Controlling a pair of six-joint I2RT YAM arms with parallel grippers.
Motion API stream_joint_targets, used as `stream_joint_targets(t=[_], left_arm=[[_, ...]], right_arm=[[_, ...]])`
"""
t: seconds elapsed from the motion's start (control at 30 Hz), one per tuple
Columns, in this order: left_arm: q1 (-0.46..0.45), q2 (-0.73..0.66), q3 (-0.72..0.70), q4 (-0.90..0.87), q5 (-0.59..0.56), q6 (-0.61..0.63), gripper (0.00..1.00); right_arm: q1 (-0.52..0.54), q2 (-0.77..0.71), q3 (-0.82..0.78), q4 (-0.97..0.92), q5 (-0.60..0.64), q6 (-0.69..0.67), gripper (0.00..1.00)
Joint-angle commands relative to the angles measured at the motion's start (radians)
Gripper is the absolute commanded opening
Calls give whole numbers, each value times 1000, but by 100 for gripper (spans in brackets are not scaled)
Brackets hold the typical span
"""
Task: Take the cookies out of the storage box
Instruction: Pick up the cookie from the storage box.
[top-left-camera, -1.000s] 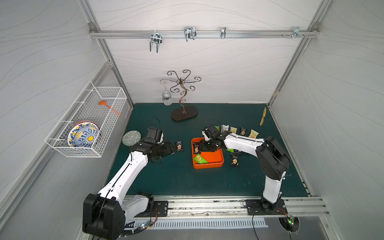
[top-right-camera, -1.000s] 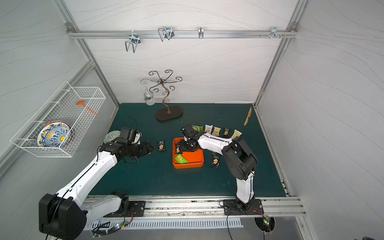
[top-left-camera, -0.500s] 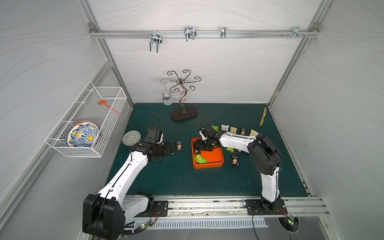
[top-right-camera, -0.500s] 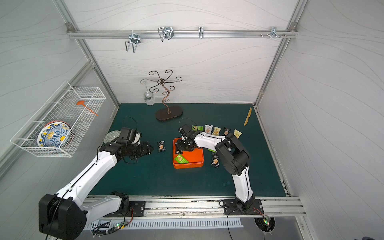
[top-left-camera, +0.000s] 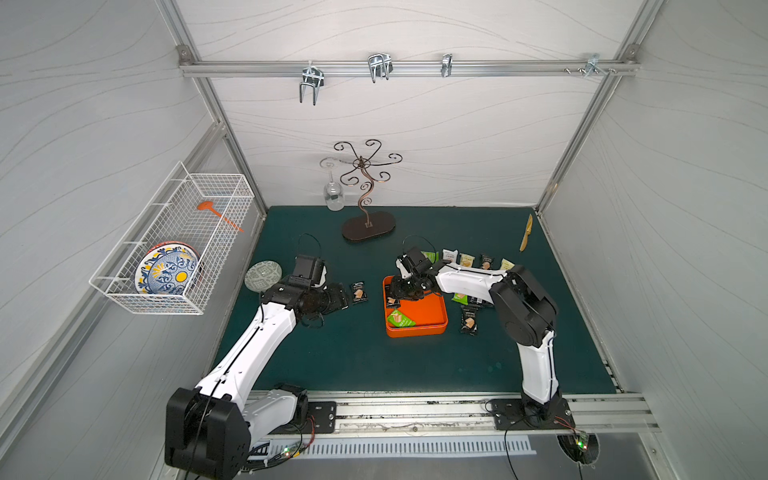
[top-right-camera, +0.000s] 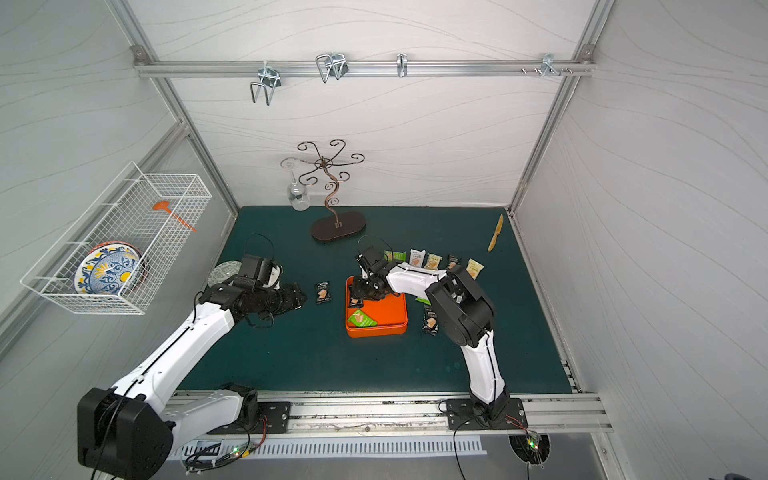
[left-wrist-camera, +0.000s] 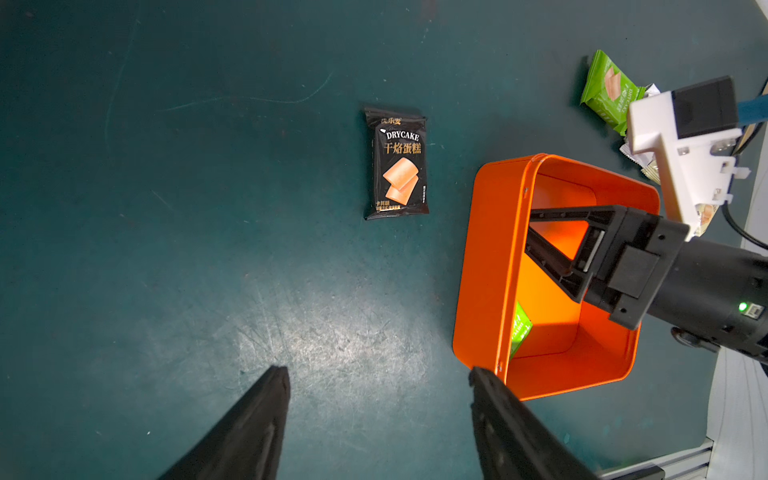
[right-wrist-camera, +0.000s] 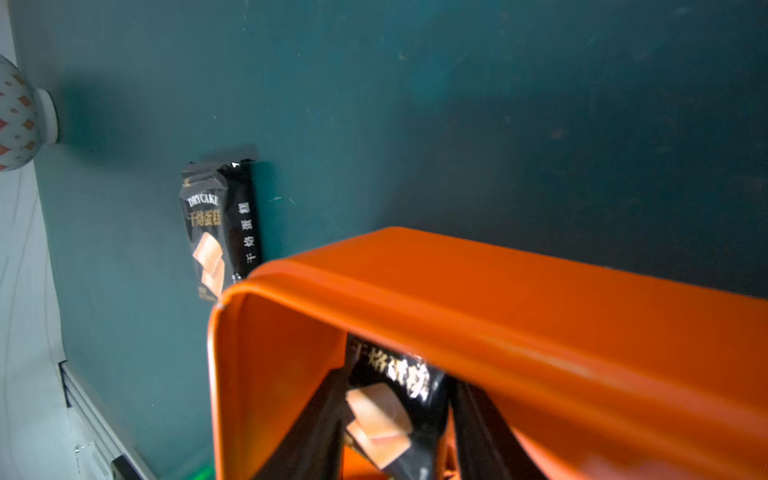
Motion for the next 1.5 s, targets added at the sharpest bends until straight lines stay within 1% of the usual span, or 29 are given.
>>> stream_joint_targets(t=[0.0, 0.1, 0.5, 0.87, 1.07, 1.27, 1.47], left_arm=[[6, -19, 13, -4, -20, 17, 73], [6, -20, 13, -1, -21, 18, 73], [6, -8, 9, 18, -6, 5, 73], [6, -3, 16, 16, 0, -4, 73], [6, 5, 27, 11, 5, -7, 73], [6, 16, 37, 10, 18, -10, 73], [6, 44, 52, 10, 43, -12, 73]], right_arm=[[-1, 24, -13, 12, -41, 28, 35], [-1, 5, -18, 8, -33, 32, 28], [-20, -86, -46, -23, -13, 16, 18], [-46, -177, -90, -49, -14, -4, 17], [-68, -259, -112, -91, -21, -24, 18], [-132, -383, -165, -144, -47, -46, 18], [-237, -500, -209, -220, -61, -89, 18]])
